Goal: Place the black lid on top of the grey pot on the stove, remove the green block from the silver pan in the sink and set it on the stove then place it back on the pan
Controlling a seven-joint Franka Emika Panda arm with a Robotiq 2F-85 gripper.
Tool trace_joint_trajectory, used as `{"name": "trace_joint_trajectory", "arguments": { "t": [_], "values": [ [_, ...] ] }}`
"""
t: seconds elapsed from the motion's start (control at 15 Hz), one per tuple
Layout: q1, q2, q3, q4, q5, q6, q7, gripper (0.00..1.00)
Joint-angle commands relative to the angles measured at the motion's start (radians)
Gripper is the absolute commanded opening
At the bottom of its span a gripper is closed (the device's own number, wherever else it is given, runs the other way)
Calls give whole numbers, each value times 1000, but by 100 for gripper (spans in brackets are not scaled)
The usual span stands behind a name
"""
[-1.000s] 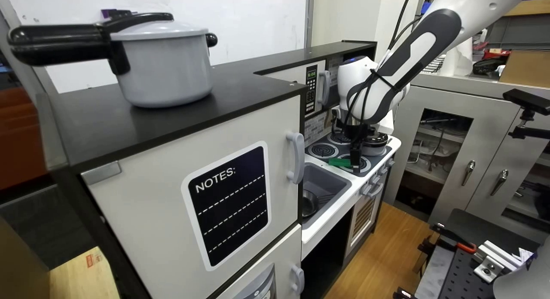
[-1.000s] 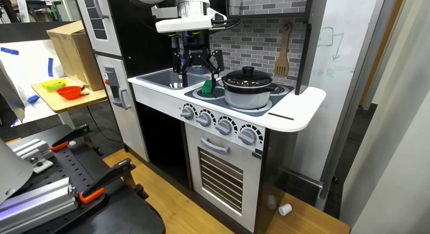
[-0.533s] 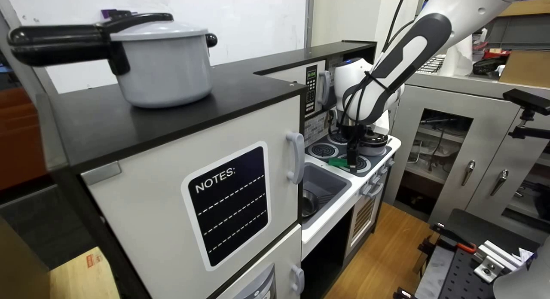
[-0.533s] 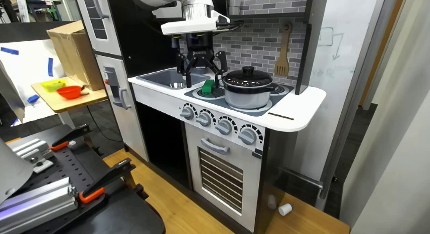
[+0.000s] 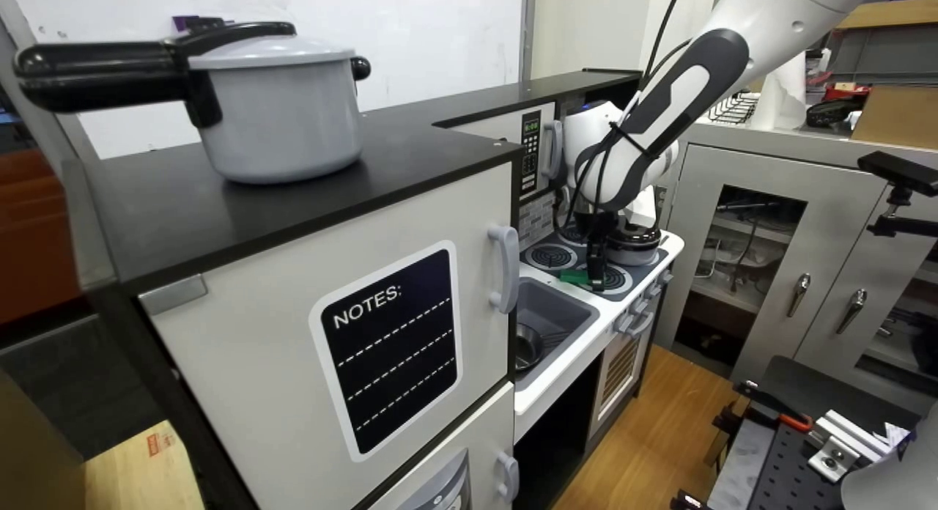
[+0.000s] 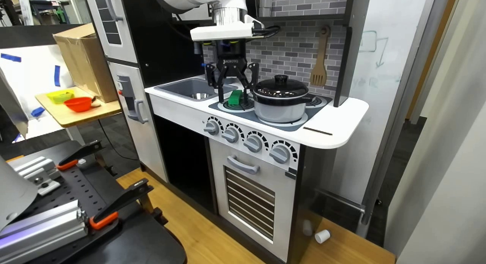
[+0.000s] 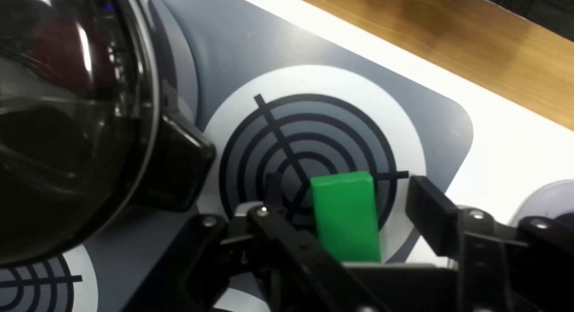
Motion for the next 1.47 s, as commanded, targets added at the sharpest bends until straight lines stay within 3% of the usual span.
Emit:
{"name": "trace_joint_trajectory", "arguments": {
  "t": [0.0,0.4,1.0,1.4],
  "values": [
    [-23,17,15,36,6,-25,-37,42],
    [-19,8,18,38,17,-68,-43,8],
    [-6,-48,18,-10,-1,-49,-19,8],
    [29,-194,37,-145,-75,-28,12,8]
  ]
}}
